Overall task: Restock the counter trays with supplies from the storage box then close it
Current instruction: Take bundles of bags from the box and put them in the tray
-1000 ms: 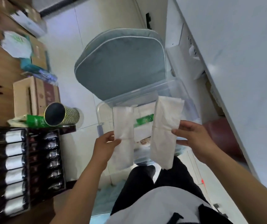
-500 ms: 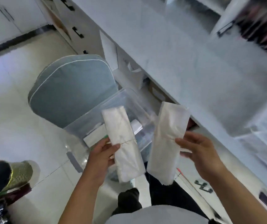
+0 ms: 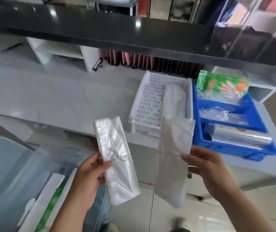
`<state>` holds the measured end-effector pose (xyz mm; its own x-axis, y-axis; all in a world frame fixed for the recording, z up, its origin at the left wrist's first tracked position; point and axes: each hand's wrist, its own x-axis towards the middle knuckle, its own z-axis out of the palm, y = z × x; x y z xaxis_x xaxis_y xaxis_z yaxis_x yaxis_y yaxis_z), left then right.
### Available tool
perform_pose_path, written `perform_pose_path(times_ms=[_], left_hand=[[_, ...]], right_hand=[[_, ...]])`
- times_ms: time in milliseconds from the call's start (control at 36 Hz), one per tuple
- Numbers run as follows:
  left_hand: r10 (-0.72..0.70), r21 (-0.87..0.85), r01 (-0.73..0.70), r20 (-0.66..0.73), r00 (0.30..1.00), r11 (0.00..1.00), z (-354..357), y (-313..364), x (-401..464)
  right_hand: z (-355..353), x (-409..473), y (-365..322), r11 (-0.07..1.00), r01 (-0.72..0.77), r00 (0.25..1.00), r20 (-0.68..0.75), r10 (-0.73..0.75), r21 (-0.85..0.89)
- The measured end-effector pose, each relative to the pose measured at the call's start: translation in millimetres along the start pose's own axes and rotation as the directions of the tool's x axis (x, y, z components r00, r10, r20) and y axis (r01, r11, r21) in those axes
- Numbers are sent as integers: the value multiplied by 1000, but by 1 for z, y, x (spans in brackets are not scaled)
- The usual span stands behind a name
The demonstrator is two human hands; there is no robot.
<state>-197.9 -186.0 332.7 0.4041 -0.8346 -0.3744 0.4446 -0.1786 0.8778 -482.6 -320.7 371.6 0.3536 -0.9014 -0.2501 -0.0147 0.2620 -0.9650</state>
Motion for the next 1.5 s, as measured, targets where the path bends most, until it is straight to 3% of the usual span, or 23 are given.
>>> perform_pose_path(times_ms=[361,556,750,889,1083,1222,1361,1500], left_hand=[[17,29,-17,-1,1000,999,201,-47,1],[-20,63,23,-51,998,998,253,-51,-6],[-20,93,25,-50,999,995,259,-38,13],[-56,91,55,13,998,994,246,-28,38],[-98,113,79,173,980,990,230,-6,80],[-162,163,106,383,909,981,234,10,112],[-221,173,149,557,800,974,246,22,135],[-256,213,153,646,719,965,271,18,140]], right_hand=[[-225,-7,-16,995,52,999,-12,-51,85],[-270,14,-24,992,51,998,42,-56,111],[-265,32,-25,988,19,999,47,-27,151],[-243,39,-24,981,-16,1000,-16,19,195],[-198,62,-41,967,-88,996,19,86,239],[-145,91,-55,963,-126,989,100,105,238],[-119,107,-65,984,-71,991,-102,88,165],[-129,93,-69,935,-139,967,-160,200,326]])
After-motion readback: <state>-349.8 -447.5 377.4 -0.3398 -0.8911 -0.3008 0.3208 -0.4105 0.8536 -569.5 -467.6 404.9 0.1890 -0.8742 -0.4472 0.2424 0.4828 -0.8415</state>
